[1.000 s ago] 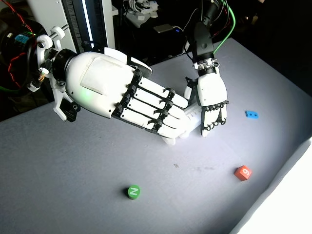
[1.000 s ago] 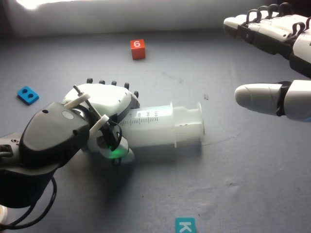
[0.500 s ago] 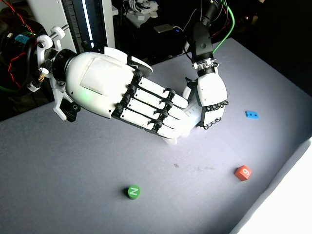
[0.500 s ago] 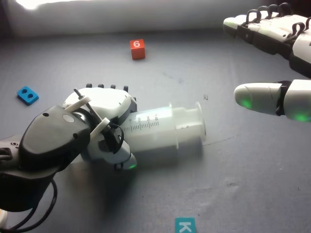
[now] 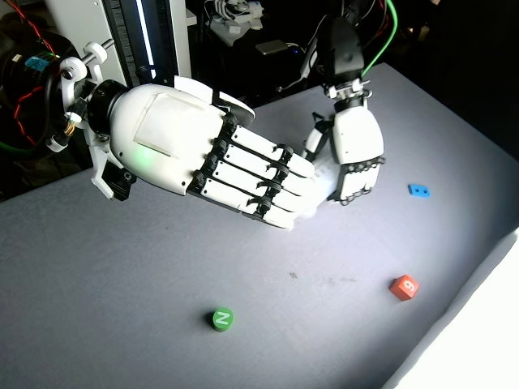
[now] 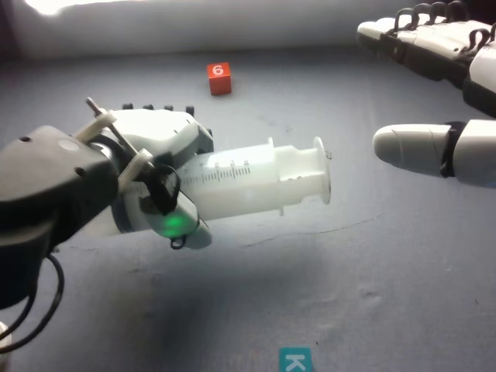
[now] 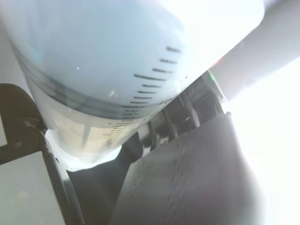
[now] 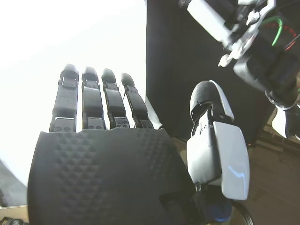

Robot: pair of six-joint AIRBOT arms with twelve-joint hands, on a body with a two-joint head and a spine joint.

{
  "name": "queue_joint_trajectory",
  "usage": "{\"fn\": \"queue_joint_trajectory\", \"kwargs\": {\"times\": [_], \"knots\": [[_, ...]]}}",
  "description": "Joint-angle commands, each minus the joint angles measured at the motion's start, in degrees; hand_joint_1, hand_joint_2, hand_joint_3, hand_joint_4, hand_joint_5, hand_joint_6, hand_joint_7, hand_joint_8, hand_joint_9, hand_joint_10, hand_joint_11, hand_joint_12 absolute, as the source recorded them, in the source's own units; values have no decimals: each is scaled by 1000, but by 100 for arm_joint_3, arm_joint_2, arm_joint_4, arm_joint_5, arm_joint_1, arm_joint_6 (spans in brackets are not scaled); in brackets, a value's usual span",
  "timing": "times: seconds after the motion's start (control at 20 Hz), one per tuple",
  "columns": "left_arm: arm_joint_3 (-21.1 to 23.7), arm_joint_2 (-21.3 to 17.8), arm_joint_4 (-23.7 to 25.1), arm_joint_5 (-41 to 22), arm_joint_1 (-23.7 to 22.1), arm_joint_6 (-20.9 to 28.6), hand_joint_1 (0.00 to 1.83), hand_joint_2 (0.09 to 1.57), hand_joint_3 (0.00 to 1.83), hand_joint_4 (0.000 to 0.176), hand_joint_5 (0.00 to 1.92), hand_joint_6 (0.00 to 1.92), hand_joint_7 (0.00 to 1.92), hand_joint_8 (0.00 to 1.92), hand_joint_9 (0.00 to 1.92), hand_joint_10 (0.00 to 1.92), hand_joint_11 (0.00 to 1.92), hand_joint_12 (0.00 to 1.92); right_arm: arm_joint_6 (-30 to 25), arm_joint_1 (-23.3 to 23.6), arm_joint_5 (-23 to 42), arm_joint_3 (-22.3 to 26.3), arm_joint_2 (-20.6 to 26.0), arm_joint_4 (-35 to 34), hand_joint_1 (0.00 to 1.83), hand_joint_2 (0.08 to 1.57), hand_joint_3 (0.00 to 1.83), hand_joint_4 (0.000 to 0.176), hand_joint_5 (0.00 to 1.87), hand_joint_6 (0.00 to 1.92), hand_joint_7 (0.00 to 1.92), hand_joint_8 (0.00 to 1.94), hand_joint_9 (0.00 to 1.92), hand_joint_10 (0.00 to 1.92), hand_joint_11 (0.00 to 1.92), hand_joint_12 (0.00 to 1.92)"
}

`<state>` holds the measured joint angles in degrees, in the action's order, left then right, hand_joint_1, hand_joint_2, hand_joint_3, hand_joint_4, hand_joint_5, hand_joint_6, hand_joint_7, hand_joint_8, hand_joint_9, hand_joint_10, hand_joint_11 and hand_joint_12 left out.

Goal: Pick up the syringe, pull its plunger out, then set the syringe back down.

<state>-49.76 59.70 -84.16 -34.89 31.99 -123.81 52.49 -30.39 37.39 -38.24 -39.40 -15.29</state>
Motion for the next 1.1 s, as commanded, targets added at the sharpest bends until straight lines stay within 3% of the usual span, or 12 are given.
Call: {"fn": "queue_joint_trajectory", "kwargs": {"times": [0.0, 0.15, 0.2, 0.3, 0.45, 0.75, 0.85, 0.95, 1.0, 1.05], "knots": [[35, -60, 226, -82, -148, -62, 1364, 1155, 0, 0, 840, 1336, 927, 976, 818, 1242, 688, 1276, -174, 82, 679, 8, 33, 84, 195, 1187, 0, 0, 8, 3, 0, 0, 0, 0, 0, 0], [162, -252, -13, 16, -403, -326, 1362, 1143, 1, 0, 863, 1279, 945, 961, 844, 1212, 714, 1192, -583, 117, 566, 9, 44, 87, 294, 1169, 0, 0, 0, 0, 0, 0, 0, 0, 0, 0], [223, -332, -142, 60, -518, -426, 1364, 1138, 0, 0, 885, 1259, 952, 951, 848, 1193, 726, 1167, -715, 129, 481, 9, 51, 90, 450, 1118, 0, 0, 14, 5, 0, 0, 0, 0, 0, 0], [296, -410, -253, 90, -655, -554, 1369, 1123, 0, 0, 905, 1226, 992, 885, 877, 1154, 737, 1151, -762, 128, 435, 7, 53, 90, 594, 1083, 0, 0, 34, 11, 18, 6, 0, 0, 0, 0], [409, -520, -664, 153, -970, -1033, 1367, 1130, 0, 0, 898, 1194, 959, 974, 863, 1187, 703, 1170, -1002, 169, 441, 6, 60, 90, 703, 1066, 0, 0, 59, 18, 46, 16, 31, 12, 0, 0], [514, -693, -1033, 161, -1348, -1520, 1365, 1134, 0, 0, 915, 1163, 947, 986, 836, 1231, 659, 1215, -1321, 287, 303, 7, 63, 88, 717, 1096, 0, 0, 97, 20, 89, 18, 75, 26, 38, 22], [533, -733, -1155, 162, -1436, -1686, 1365, 1133, 0, 0, 921, 1147, 951, 990, 830, 1229, 646, 1211, -1290, 365, 331, 6, 57, -26, 685, 1124, 0, 0, 136, 9, 155, 9, 154, 18, 1, 472], [558, -769, -1202, 162, -1502, -1780, 1367, 1127, 2, 0, 925, 1137, 965, 984, 839, 1212, 645, 1205, -1271, 445, 308, 3, 18, -113, 813, 1107, 0, 0, 237, 33, 297, 47, 336, 104, 0, 994], [567, -776, -1233, 162, -1528, -1823, 1365, 1132, 0, 0, 921, 1147, 957, 993, 825, 1235, 634, 1231, -1267, 487, 294, 3, -9, -113, 847, 1098, 1, 0, 295, 13, 363, 40, 351, 226, 0, 1135], [575, -776, -1243, 162, -1549, -1839, 1365, 1131, 0, 0, 922, 1155, 963, 966, 825, 1236, 648, 1228, -1254, 520, 297, -6, -42, -113, 888, 1099, 0, 0, 350, 16, 421, 68, 286, 533, 0, 1235]]}}
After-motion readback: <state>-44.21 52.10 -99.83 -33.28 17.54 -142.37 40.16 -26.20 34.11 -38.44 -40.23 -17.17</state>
